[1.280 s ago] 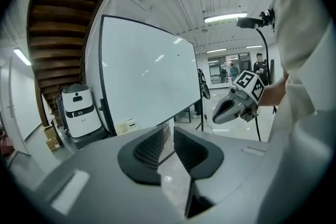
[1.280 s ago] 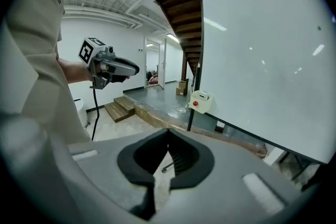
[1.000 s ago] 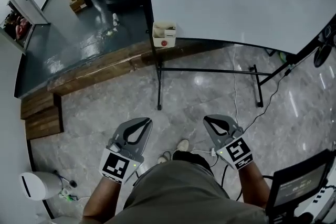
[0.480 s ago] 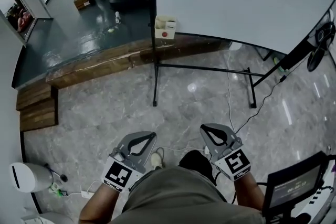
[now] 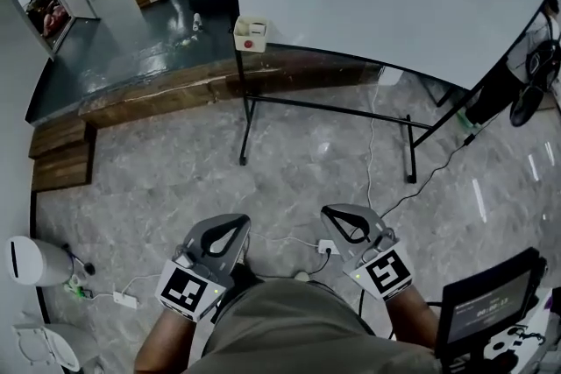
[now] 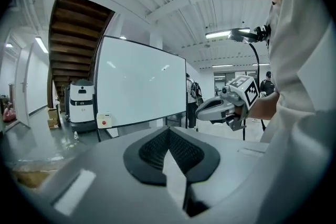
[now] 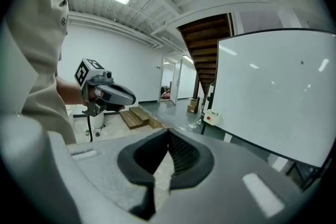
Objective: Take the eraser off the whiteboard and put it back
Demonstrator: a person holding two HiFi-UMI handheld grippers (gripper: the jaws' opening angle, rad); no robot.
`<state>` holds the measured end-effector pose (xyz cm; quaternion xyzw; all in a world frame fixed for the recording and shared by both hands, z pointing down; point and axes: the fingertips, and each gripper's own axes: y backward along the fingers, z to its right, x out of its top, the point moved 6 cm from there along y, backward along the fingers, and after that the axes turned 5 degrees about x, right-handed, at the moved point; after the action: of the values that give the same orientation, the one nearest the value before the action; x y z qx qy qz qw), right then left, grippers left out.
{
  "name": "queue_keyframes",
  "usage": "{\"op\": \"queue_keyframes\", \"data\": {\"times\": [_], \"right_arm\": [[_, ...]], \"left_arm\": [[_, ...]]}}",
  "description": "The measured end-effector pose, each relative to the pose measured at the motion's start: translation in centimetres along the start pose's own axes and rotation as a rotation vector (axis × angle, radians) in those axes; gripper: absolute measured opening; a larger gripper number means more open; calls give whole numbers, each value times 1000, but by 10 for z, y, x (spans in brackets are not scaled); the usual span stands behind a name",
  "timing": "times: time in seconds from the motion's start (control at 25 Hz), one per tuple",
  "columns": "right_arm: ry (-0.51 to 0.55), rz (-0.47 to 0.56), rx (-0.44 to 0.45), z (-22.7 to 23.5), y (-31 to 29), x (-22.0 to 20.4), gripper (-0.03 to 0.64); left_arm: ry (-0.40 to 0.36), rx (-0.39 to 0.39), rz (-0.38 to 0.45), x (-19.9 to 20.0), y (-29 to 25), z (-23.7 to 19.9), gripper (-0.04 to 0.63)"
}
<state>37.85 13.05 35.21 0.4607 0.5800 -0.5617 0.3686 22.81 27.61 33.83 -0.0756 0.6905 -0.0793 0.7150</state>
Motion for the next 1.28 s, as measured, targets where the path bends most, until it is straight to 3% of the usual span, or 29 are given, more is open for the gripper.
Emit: {"op": "queue_keyframes", "data": {"times": [0.16,0.32,0.68,0.84,1.28], "right_arm": [[4,10,48,-10,53,-16,2],[17,16,71,-17,66,-33,3],[-25,39,16,-12,71,-28,3],[5,43,30,-17,69,-18,3],[37,20,54,-59,32,13,3]], "left_arm": [[-6,56,-14,4,14,60,5],[23,60,-48,-7,22,84,5],[-37,15,-39,3,8,79,5],[-3,-23,-39,8,11,83,5],[20,-34,-49,-4,44,47,5]]}}
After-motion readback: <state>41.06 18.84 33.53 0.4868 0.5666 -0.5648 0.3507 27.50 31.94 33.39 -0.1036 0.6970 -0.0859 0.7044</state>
